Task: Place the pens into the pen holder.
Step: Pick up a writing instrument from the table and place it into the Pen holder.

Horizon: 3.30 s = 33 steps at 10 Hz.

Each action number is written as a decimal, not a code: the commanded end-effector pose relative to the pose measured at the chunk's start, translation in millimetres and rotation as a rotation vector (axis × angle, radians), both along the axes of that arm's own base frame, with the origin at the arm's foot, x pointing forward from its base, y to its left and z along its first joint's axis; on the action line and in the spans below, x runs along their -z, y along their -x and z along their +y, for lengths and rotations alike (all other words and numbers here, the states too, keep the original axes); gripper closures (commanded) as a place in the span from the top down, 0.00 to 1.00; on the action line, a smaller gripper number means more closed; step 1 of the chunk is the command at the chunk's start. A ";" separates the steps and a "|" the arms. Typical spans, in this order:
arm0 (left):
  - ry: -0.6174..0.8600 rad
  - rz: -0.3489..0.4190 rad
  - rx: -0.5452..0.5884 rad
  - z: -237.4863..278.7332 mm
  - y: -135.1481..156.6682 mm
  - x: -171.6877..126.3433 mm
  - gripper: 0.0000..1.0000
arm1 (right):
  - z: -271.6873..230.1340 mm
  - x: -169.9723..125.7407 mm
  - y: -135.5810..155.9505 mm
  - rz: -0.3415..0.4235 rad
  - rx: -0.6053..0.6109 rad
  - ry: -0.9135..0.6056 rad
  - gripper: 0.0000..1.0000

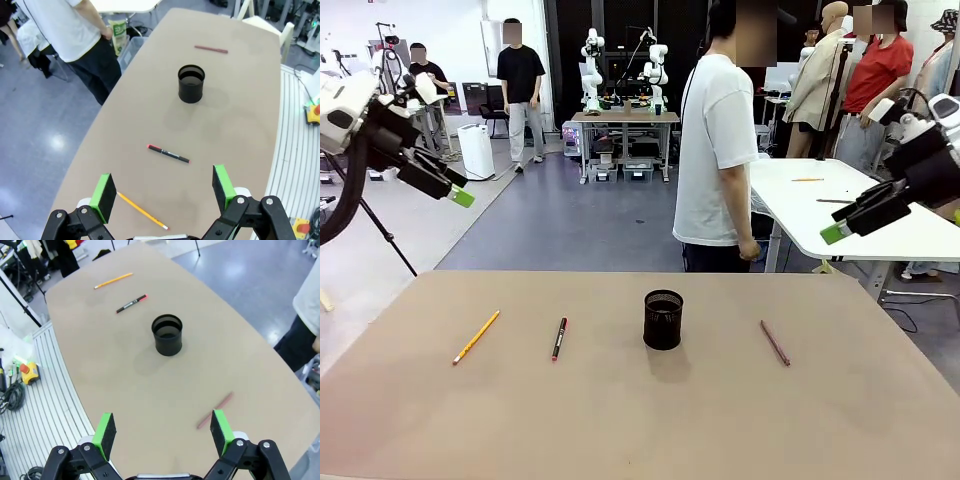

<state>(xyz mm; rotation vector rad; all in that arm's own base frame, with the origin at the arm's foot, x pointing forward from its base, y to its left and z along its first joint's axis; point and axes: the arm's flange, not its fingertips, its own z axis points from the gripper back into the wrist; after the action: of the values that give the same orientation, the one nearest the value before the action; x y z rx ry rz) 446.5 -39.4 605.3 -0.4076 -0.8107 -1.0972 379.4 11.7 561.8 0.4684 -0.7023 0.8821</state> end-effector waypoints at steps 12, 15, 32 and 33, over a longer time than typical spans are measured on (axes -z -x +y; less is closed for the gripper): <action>-0.003 -0.002 0.002 0.1 -1.3 -2.3 1.00 | -4.5 3.9 -2.7 -0.013 -0.009 0.002 1.00; -0.003 -0.002 0.002 0.1 -1.3 -2.3 1.00 | -4.5 3.9 -2.7 -0.013 -0.009 0.002 1.00; -0.501 0.214 -0.493 -33.9 -20.2 134.3 1.00 | -4.5 3.9 -2.7 -0.013 -0.009 0.002 1.00; -0.484 0.223 -0.484 -35.7 -21.5 135.4 1.00 | -4.5 3.9 -2.7 -0.013 -0.009 0.002 1.00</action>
<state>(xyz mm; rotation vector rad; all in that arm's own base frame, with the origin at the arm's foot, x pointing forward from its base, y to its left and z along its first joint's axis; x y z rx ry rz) 468.0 -75.7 469.9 0.0802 -0.3916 -0.7453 381.0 6.3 556.9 0.4372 -0.6970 0.8986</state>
